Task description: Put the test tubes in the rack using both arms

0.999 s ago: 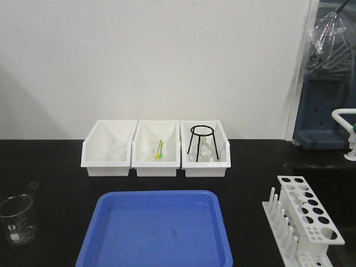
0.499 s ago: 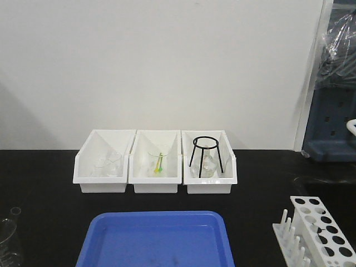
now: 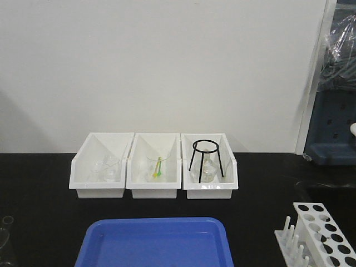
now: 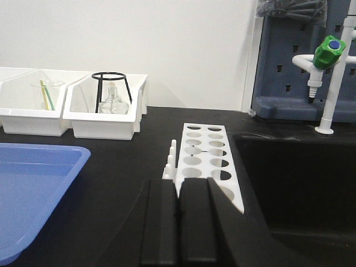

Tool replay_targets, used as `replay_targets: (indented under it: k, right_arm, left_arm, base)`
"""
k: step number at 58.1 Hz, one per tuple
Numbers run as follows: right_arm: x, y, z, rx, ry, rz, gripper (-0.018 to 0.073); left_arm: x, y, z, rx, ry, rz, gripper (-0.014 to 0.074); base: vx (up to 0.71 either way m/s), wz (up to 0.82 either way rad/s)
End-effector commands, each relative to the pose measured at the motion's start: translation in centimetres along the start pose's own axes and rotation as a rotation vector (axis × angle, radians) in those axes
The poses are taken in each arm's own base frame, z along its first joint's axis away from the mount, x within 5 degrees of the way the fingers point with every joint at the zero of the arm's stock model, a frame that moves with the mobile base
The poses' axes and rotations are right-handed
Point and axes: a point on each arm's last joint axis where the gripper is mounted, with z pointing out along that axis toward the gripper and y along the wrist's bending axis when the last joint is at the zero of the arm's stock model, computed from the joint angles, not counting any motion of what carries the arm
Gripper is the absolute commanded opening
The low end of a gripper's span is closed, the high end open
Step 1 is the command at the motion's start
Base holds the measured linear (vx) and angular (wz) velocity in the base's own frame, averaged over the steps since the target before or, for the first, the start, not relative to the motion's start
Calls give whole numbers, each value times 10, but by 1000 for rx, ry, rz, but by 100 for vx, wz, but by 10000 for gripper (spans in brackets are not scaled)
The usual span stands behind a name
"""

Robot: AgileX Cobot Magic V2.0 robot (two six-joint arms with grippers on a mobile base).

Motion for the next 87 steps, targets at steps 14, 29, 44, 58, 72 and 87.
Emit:
replay_targets:
  k: [14,29,44,58,72,87]
  right_arm:
    - [-4,0,0,-2,-78,-14,-8]
    - [-4,0,0,-2,-78,-14,-8]
    - [-4,0,0,-2,-78,-14,-8]
    - [-4,0,0,-2,-79,-14,-8]
    - [-8,1,-1,-3,-129,-14,-8]
    - [-27,1,-5,-4,-338,-13,-8]
  left_arm:
    - [-17,-2,-3,10,-119,-5,-4]
    - [-17,-2,-3,10,-119,-5,-4]
    - [-17,-2,-3,10,-119,-5,-4]
    - [-17,-2,-3,10,-119,-5,-4]
    - [-21,-2,-4,13,-152,-5,-4]
    - [-27,-3,-5,20,-215,-6,-4]
  base:
    - [2,-1]
    - [5,-2]
    - [5,-2]
    - [1,-1]
    - [0,0]
    - [0,0]
